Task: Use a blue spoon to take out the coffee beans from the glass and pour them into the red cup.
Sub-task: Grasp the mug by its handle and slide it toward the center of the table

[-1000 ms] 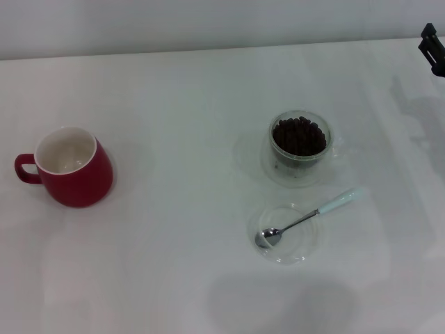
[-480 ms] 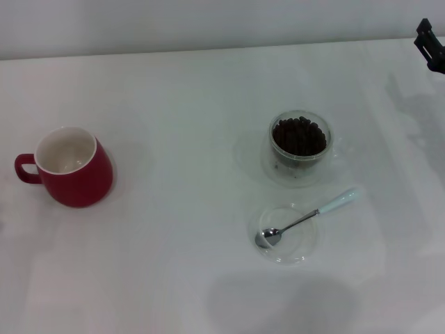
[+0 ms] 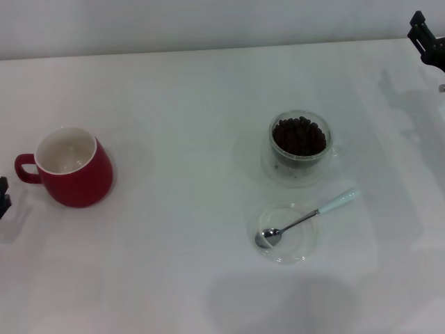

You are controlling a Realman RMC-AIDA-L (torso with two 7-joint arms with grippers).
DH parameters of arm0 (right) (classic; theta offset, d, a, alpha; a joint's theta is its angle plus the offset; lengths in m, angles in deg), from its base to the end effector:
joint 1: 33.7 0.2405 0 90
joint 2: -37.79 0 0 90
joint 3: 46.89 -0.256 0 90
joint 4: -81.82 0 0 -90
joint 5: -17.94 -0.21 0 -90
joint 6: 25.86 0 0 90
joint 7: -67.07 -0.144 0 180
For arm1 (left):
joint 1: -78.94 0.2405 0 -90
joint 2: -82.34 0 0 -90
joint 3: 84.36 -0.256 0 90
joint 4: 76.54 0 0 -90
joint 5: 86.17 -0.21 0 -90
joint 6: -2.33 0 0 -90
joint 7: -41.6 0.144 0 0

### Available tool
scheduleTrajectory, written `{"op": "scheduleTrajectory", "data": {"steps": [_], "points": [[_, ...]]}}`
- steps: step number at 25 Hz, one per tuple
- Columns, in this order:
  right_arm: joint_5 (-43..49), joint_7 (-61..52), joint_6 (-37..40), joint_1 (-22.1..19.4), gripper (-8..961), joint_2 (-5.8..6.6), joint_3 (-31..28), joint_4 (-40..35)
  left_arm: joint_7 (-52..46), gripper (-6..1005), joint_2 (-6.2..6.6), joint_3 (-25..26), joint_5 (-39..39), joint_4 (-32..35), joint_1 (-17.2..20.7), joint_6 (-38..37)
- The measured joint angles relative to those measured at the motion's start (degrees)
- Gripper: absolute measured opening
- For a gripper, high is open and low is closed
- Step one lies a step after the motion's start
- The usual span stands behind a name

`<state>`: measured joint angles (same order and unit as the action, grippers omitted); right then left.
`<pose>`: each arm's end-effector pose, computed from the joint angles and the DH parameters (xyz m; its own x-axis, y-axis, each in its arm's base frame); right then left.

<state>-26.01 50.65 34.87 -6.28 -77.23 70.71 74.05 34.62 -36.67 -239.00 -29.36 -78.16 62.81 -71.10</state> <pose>0.3557 0.3574 0.0364 0.6348 0.0263 -0.7722 -0.7726 0.0125 -0.6348 -0.3848 0.2504 -0.0172 0.8566 0.0734 0.5108 0.5115 -0.2516 -0.8216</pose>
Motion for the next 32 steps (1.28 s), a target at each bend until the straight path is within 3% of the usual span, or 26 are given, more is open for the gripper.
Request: {"op": "scheduleTrajectory", "data": {"steps": [32], "points": [[0.0,-0.1,-0.3,-0.52,842,-0.01,0.0,0.3,2.37,816,-0.36,0.53,-1.98,3.07,-4.08,8.43]]}}
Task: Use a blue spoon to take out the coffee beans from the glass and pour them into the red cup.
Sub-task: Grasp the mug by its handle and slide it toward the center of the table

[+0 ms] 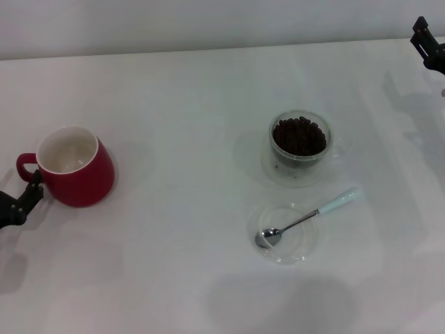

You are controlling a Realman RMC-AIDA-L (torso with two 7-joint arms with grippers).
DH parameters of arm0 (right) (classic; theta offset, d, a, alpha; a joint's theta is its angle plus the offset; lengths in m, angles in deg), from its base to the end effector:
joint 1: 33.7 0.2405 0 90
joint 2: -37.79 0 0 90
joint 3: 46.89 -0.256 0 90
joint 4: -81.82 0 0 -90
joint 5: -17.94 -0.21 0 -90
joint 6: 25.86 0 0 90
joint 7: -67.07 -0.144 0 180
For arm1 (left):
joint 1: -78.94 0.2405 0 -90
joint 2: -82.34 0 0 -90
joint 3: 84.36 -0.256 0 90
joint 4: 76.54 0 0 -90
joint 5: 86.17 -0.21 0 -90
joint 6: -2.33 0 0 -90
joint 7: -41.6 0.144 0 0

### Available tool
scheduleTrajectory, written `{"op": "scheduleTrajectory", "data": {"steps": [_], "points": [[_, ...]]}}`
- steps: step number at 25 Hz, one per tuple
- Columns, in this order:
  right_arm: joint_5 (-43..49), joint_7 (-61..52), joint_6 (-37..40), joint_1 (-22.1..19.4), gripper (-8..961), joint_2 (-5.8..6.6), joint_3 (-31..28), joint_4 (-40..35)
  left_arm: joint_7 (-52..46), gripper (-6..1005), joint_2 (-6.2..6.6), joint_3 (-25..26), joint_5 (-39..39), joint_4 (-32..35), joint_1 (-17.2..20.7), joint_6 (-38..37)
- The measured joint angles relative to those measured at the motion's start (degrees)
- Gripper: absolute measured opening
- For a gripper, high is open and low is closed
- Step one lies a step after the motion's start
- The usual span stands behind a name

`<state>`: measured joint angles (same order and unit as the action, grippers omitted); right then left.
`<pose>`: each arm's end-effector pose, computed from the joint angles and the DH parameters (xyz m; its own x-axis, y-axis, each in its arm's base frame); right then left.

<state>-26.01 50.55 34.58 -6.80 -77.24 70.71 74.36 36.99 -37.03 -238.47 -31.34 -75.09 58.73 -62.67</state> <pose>0.3609 0.3534 0.0362 0.6361 0.0123 -0.7715 -0.7716 0.0238 -0.6357 -0.3712 0.2771 -0.0406 0.8721 0.1251 0.4730 0.4870 -0.3158 -0.8143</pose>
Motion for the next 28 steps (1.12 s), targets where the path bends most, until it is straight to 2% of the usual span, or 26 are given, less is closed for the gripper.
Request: {"op": "scheduleTrajectory", "data": {"steps": [6,23,28], "points": [[0.0,0.0,-0.31,-0.01,842,0.09,0.0,0.0,-0.01,815,0.01,0.1,3.83,0.49,0.12,0.06],[0.0,0.03,-0.37,0.39,841,0.18,0.0,0.0,-0.05,813,0.01,0.04,3.94,0.49,-0.96,1.38],[0.0,0.04,-0.4,0.43,841,0.19,-0.16,0.0,-0.27,621,-0.06,0.19,4.86,1.39,-0.58,1.5]]}}
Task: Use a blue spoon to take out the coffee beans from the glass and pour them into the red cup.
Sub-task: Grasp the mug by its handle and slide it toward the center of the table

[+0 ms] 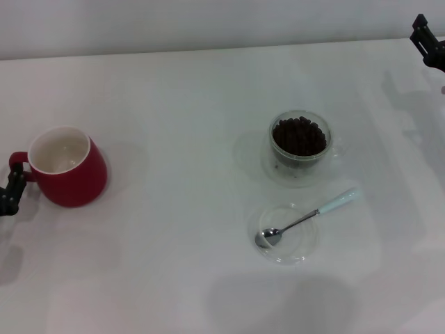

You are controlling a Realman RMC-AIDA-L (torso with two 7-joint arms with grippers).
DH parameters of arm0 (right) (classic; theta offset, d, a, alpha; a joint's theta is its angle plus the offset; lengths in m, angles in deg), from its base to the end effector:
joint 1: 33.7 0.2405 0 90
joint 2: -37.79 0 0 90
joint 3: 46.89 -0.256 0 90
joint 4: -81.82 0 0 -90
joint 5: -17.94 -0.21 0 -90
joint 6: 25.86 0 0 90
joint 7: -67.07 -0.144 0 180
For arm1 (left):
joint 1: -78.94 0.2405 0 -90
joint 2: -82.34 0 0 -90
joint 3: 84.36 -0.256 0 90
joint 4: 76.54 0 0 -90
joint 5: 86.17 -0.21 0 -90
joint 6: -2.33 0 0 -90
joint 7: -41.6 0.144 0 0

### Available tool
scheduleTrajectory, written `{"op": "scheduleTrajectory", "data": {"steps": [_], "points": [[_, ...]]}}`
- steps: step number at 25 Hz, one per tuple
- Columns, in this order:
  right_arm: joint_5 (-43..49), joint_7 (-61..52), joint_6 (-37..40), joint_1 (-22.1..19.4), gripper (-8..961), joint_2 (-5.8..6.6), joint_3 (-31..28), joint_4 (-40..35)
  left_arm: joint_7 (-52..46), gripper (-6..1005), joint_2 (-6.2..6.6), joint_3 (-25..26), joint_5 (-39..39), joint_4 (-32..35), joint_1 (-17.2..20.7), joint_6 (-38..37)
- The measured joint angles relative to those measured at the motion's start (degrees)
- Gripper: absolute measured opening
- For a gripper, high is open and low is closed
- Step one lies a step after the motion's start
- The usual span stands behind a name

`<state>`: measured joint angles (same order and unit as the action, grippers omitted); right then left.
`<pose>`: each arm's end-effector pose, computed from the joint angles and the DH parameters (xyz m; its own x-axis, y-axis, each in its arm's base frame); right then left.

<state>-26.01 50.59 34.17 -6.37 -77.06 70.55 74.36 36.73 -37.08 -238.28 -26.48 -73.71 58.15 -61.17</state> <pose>0.3599 0.3564 0.0375 0.6377 0.0123 -0.7702 -0.7702 0.0233 -0.6374 -0.3713 0.2848 -0.0370 0.8420 0.1405 0.5209 0.5393 -0.2452 -0.8056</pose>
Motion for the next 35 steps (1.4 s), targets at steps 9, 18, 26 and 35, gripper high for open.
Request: {"op": "scheduleTrajectory", "data": {"steps": [9,18,26,35], "points": [[0.0,0.38,-0.01,-0.09,842,0.09,-1.18,0.0,0.04,404,0.05,0.02,0.1,0.55,-0.42,0.09],[0.0,0.4,-0.01,0.13,842,0.25,-1.29,0.68,0.16,120,-0.03,0.01,0.07,2.03,-0.98,0.77],[0.0,0.41,-0.01,0.17,841,0.36,-1.35,0.77,1.12,120,-0.1,-0.58,-0.46,4.02,-1.37,0.77],[0.03,0.4,0.15,-0.13,841,0.34,-1.34,0.79,8.75,119,-0.27,-1.2,-1.4,10.33,-0.82,3.07]]}}
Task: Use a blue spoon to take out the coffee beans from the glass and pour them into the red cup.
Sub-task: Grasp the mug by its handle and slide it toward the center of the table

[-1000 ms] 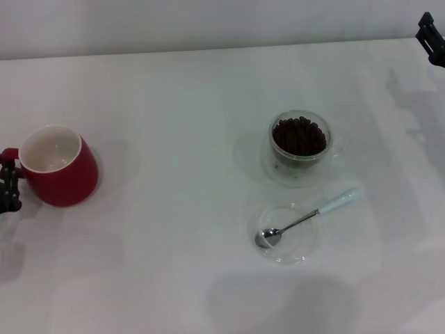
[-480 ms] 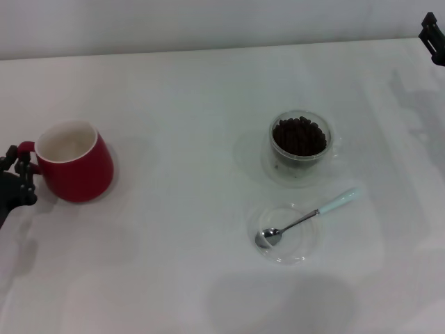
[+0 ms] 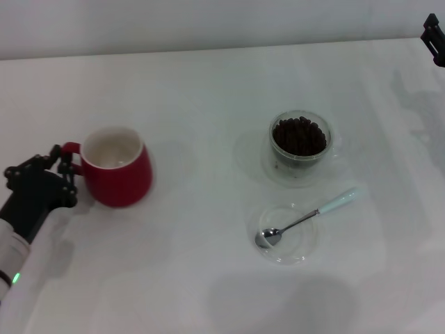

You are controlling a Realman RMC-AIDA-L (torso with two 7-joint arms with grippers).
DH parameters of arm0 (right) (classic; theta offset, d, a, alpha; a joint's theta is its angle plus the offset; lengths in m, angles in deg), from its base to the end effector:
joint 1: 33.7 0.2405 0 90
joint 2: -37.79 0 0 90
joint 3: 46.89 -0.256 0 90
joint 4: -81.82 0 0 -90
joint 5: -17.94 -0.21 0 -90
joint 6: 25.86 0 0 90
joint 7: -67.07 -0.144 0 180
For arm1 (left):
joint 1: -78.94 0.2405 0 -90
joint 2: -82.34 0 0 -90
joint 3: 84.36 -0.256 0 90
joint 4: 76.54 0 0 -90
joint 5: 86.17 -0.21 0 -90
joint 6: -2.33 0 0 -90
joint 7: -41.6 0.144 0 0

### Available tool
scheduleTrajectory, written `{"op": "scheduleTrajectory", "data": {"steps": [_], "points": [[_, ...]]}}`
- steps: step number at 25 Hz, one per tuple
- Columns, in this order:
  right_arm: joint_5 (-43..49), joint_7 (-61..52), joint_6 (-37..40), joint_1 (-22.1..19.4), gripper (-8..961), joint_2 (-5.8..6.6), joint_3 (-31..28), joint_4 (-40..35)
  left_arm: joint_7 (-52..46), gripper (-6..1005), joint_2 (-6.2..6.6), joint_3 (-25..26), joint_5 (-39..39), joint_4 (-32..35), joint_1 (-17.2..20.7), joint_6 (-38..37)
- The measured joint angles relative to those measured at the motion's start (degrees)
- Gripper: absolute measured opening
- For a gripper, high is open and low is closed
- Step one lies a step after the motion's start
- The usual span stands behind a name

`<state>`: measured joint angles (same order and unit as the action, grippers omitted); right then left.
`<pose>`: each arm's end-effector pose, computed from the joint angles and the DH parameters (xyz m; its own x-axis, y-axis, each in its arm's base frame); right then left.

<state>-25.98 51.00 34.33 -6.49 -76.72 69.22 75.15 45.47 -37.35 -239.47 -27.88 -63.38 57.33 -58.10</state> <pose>0.3663 0.3545 0.0445 0.6464 0.0150 -0.7628 -0.7624 0.0524 -0.6450 -0.3274 0.2916 -0.0764 0.8576 0.0843 0.5074 0.5004 -0.3651 -0.7851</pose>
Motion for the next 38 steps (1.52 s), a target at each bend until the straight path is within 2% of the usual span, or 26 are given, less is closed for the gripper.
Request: {"op": "scheduleTrajectory", "data": {"steps": [16,25,38], "points": [[0.32,-0.38,0.46,-0.09,841,-0.1,0.0,-0.1,0.52,97,-0.2,-7.21,-0.66,3.72,0.6,0.64],[0.42,-0.44,0.58,0.0,842,-0.09,0.06,-0.19,0.51,116,-0.14,-7.46,-0.57,5.03,2.46,-0.14],[0.34,-0.44,1.06,-0.19,841,0.01,0.09,-0.03,-0.11,354,0.05,-7.2,-0.15,5.66,4.63,-3.43]]}}
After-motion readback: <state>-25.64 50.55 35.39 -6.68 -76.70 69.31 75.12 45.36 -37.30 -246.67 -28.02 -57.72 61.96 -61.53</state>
